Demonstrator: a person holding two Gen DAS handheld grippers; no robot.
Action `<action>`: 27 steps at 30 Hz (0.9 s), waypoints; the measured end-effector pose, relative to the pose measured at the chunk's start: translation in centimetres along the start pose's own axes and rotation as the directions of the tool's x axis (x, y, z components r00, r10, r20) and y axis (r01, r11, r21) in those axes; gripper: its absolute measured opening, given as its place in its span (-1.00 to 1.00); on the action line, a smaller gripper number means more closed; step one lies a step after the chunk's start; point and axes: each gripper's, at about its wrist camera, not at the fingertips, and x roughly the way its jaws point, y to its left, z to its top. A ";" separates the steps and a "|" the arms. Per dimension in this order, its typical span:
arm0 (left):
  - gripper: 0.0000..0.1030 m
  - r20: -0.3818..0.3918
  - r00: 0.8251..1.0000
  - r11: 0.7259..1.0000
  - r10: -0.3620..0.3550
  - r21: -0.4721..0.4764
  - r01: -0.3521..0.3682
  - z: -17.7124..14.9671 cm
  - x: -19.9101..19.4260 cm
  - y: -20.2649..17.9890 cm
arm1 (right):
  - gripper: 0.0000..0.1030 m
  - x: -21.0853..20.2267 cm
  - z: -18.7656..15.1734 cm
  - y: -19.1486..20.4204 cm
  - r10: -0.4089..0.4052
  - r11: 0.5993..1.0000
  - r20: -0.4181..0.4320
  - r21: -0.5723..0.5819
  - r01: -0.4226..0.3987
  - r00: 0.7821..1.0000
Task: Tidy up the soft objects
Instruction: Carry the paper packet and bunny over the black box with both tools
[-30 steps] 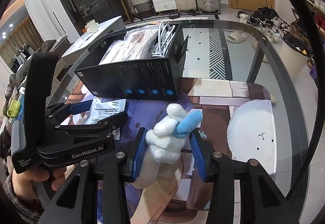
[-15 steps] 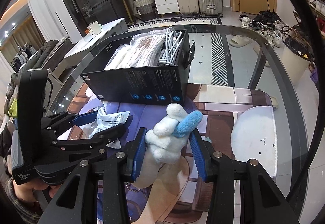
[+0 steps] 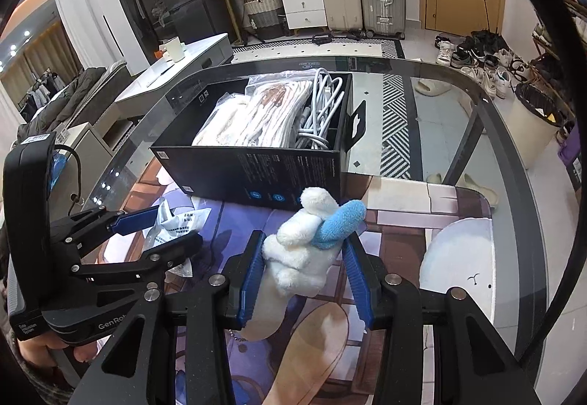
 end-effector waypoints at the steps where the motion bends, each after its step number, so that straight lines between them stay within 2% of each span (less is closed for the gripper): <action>1: 0.02 0.005 1.000 1.000 -0.001 0.002 0.001 0.0 -0.2 0.1 | -0.17 0.0 0.1 0.1 -0.001 1.000 0.001 -0.002 0.001 1.000; 15: 0.02 0.094 0.996 1.000 0.002 0.009 -0.003 1.2 -3.5 1.4 | -0.17 -1.6 1.7 1.1 -0.023 0.999 0.029 -0.043 0.024 0.999; 27: 0.02 0.163 0.987 1.000 0.005 0.025 -0.009 2.9 -5.5 1.8 | -0.17 -3.1 4.4 2.0 -0.032 0.997 0.073 -0.074 0.038 0.997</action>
